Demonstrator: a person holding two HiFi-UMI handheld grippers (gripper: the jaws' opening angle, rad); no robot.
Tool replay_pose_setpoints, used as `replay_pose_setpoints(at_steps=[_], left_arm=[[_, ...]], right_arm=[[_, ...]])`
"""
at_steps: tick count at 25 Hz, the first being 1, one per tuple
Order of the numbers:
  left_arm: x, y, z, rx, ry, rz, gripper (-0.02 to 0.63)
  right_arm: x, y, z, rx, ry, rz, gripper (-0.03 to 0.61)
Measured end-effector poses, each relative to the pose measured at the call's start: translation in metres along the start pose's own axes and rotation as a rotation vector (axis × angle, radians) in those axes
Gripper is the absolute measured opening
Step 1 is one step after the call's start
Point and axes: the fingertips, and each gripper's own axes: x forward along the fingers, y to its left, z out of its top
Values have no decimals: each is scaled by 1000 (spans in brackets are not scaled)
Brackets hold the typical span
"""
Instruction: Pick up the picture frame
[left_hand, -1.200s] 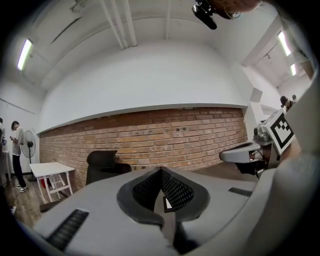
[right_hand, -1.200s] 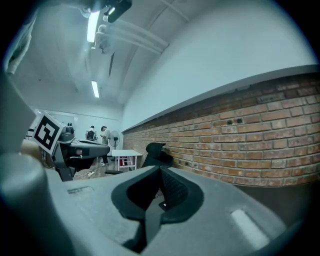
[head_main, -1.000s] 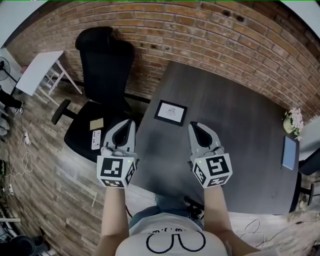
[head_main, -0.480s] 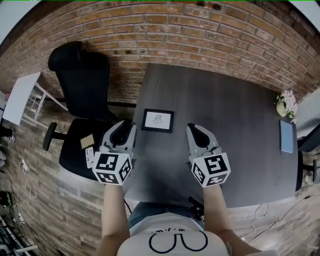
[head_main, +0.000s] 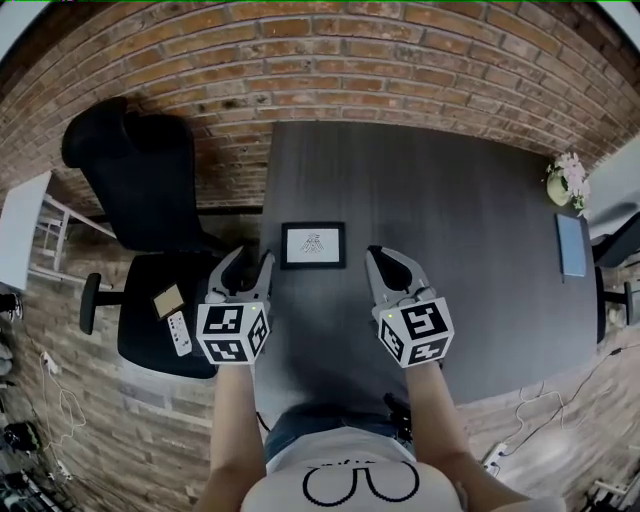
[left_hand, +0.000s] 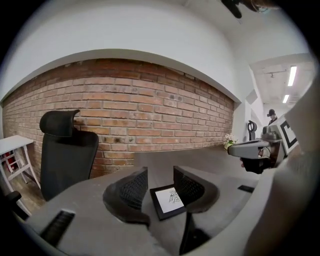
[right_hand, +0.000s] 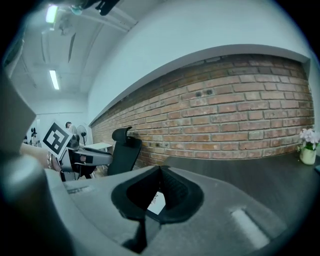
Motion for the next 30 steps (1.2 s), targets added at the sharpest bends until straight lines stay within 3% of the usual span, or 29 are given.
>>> replay_pose_setpoints(at_steps=[7, 21, 30], left_arm=[[43, 10, -39, -19, 111, -38, 152], [114, 15, -119, -67, 370, -32, 135], [131, 14, -137, -126, 469, -8, 107]], right_arm=[[34, -4, -33, 26, 89, -30, 3], [66, -22, -88, 62, 222, -37, 3], [65, -37, -100, 74, 258, -70, 3]])
